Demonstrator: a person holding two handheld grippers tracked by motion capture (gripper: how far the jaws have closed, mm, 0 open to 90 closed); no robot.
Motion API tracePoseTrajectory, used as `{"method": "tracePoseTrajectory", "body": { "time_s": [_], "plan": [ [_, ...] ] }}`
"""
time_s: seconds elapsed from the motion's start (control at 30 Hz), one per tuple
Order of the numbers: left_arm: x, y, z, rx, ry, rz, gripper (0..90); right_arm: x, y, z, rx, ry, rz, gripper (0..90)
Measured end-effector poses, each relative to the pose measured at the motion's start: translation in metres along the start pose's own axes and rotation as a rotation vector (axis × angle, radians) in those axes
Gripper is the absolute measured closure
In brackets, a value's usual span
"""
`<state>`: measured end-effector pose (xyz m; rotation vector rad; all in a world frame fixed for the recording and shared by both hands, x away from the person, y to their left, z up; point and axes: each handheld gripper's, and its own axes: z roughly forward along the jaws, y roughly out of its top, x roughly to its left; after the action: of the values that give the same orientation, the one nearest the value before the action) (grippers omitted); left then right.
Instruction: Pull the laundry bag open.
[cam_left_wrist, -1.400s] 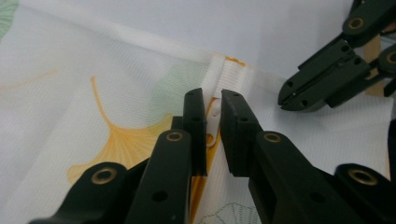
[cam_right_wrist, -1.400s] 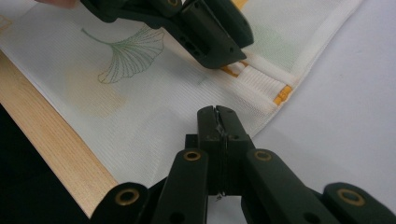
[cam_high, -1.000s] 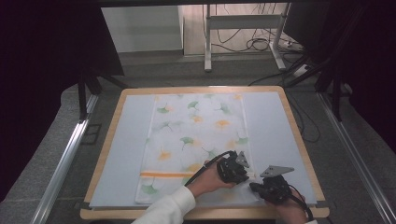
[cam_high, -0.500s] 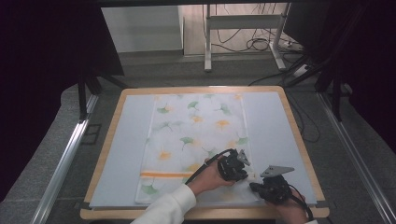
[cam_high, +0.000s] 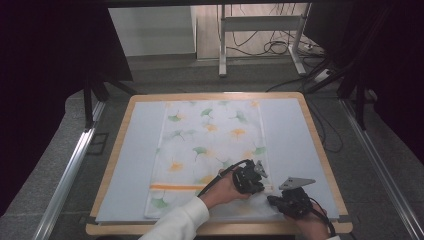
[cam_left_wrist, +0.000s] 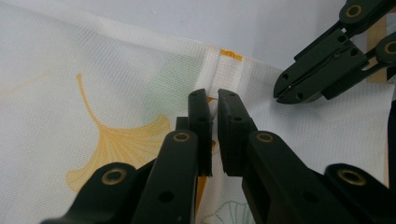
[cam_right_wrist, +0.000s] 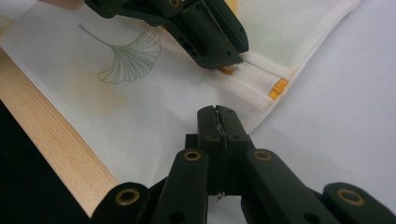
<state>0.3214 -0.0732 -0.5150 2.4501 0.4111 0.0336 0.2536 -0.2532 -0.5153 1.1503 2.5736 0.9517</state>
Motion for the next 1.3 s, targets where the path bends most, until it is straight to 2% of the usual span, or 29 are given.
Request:
{"method": "tracePoseTrajectory", "body": {
  "time_s": [0.27,0.3,0.37,0.4,0.53,0.57,0.73,0.93,1.03,1.13,1.3],
  "plan": [
    [0.001,-0.001,-0.001,0.006,-0.003,-0.001,85.5,-0.001,0.0,0.0,0.002,0.003,0.003,89.1],
    [0.0,-0.001,-0.001,-0.003,-0.007,-0.016,85.6,-0.001,0.0,0.0,0.002,0.003,0.003,89.1],
    [0.001,-0.002,-0.001,-0.001,-0.009,-0.016,85.6,-0.001,0.0,0.0,0.002,0.003,0.003,89.1],
    [0.002,-0.002,-0.003,0.01,-0.009,-0.003,85.6,-0.001,0.0,0.0,0.002,0.003,0.003,89.1],
    [0.003,-0.004,-0.003,0.011,-0.011,-0.006,85.8,-0.001,0.0,0.0,0.002,0.004,0.002,89.1],
    [0.002,-0.004,-0.003,0.002,-0.011,-0.017,85.8,-0.001,0.0,0.0,0.003,0.004,0.002,89.2],
    [0.002,-0.003,-0.003,0.016,-0.007,-0.003,85.9,-0.002,0.001,0.0,-0.001,0.008,0.004,89.1],
    [0.001,-0.001,-0.002,0.019,-0.003,-0.002,86.0,-0.008,0.016,0.005,-0.045,-0.028,0.018,89.2],
    [0.001,0.0,-0.002,0.022,0.004,0.01,86.0,-0.016,0.022,0.009,-0.048,-0.046,0.046,89.2],
    [0.0,0.001,-0.001,0.016,0.007,-0.002,85.9,-0.022,0.022,0.011,-0.037,-0.034,0.093,89.3],
    [-0.005,0.004,0.0,0.038,0.036,0.013,86.0,-0.022,0.021,0.012,-0.027,-0.035,0.114,89.7]
  ]
}}
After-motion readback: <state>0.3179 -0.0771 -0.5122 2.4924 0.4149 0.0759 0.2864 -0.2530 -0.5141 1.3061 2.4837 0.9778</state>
